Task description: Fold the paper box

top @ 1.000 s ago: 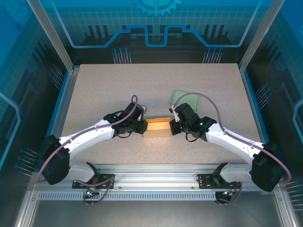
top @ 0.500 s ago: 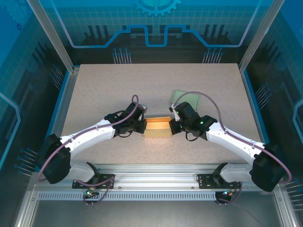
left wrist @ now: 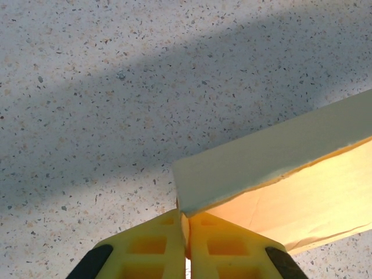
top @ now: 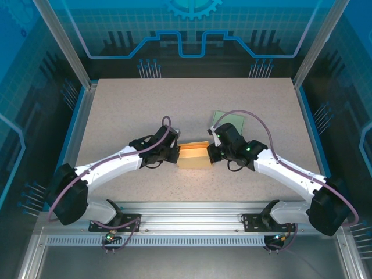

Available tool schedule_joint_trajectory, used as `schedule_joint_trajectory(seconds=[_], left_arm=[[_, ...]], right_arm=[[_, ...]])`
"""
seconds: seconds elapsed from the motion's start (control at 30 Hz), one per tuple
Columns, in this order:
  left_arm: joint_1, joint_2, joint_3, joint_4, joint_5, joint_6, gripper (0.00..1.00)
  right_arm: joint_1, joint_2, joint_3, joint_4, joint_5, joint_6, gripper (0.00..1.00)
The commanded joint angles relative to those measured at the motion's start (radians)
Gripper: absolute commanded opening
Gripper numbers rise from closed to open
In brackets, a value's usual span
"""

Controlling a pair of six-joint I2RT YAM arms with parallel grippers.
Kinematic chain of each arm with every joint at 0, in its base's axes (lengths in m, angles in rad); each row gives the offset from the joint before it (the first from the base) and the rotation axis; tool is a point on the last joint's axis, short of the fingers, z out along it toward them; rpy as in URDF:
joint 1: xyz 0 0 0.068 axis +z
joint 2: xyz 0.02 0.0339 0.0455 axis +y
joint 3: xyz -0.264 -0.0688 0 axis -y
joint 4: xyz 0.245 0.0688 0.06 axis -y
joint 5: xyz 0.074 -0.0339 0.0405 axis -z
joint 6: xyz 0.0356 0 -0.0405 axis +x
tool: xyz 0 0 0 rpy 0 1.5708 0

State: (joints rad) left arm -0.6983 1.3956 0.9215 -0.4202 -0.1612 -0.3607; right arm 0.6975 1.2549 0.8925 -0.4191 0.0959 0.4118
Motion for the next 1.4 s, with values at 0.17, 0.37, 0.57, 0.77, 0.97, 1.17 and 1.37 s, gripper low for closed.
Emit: schedule_joint_trajectory(seconds=[0.17,0.37,0.57,0.77,0.97,1.17,1.37], left_arm=[[-0.024,0.054,0.009,-0.068,0.041,0.026,0.09],[-0.03,0.073,0.022,-0.08,0.029,0.03,0.09],[-0.033,0.083,0.034,-0.083,0.026,0.031,0.09],[-0.046,0.085,0.05,-0.06,0.052,0.02,0.16],[-0.061,0.111,0.065,-0.066,0.05,0.019,0.2],[-0.074,0.15,0.084,-0.079,0.041,0.024,0.19],[-0.075,0.155,0.086,-0.089,0.024,0.026,0.16]], right_arm=[[0.006,-0.016,0.037,0.011,0.021,0.03,0.0],[0.007,-0.008,0.042,0.02,-0.006,0.036,0.0],[0.004,-0.002,0.037,0.004,0.003,0.073,0.0],[0.005,0.025,-0.002,0.019,-0.007,0.076,0.0],[0.007,0.024,-0.002,0.007,-0.003,0.068,0.0],[0.008,0.021,-0.007,0.014,-0.005,0.074,0.0],[0.005,0.003,-0.003,-0.025,0.043,0.067,0.0]])
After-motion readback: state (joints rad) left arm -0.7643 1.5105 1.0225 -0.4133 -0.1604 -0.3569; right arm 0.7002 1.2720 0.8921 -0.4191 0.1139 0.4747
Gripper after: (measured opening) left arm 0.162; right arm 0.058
